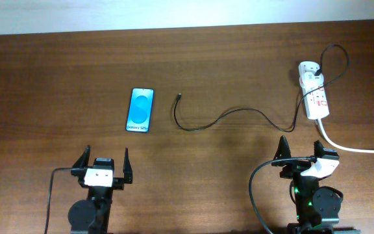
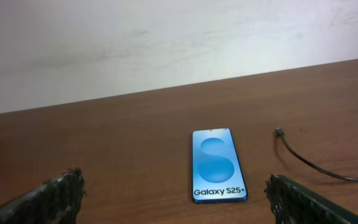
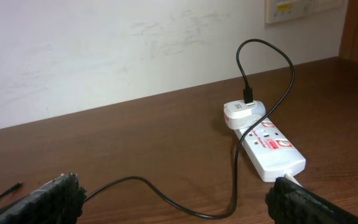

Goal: Plug charger to phone and switch on socket

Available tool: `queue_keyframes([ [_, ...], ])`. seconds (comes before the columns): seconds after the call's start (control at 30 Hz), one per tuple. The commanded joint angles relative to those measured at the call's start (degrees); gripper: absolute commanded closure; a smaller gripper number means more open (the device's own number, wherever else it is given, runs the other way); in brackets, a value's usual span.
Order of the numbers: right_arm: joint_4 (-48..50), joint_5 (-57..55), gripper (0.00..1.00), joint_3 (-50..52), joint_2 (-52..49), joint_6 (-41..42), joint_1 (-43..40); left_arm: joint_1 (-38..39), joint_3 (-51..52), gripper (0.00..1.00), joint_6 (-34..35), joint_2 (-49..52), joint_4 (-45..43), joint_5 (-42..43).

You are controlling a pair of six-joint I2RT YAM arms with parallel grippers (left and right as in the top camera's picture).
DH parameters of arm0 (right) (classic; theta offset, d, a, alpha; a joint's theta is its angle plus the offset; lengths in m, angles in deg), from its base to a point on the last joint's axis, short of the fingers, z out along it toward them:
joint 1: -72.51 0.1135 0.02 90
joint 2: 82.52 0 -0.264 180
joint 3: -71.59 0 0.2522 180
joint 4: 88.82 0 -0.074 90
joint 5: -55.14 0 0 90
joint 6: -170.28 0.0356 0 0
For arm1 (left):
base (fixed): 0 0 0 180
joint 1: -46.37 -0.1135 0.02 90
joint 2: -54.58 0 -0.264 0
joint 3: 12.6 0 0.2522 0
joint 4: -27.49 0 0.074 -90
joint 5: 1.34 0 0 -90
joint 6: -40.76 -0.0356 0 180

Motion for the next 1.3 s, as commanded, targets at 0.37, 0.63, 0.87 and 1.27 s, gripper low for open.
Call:
queue_keyframes([
  [0.37, -0.15, 0.15, 0.02, 0.50, 0.42, -0.04, 0.35, -0.26, -11.45, 0.01, -2.69, 14.03, -9.03, 11.45],
  [0.63, -0.15, 0.15, 0.02, 0.50, 0.42, -0.04, 0.35, -0.26, -42.64, 0.01, -5.11, 54.10, -0.48, 20.41],
  [0.87, -0.15, 0.15, 0.02, 0.50, 0.42, -0.04, 0.35, -0.09, -91.52, 0.01, -11.41, 95.23, 42.38, 24.46],
  [1.27, -0.15, 0.15, 0.02, 0.50, 0.42, -0.04, 0.35, 4.09, -92.91, 0.00, 8.07, 107.82, 40.74, 2.10],
])
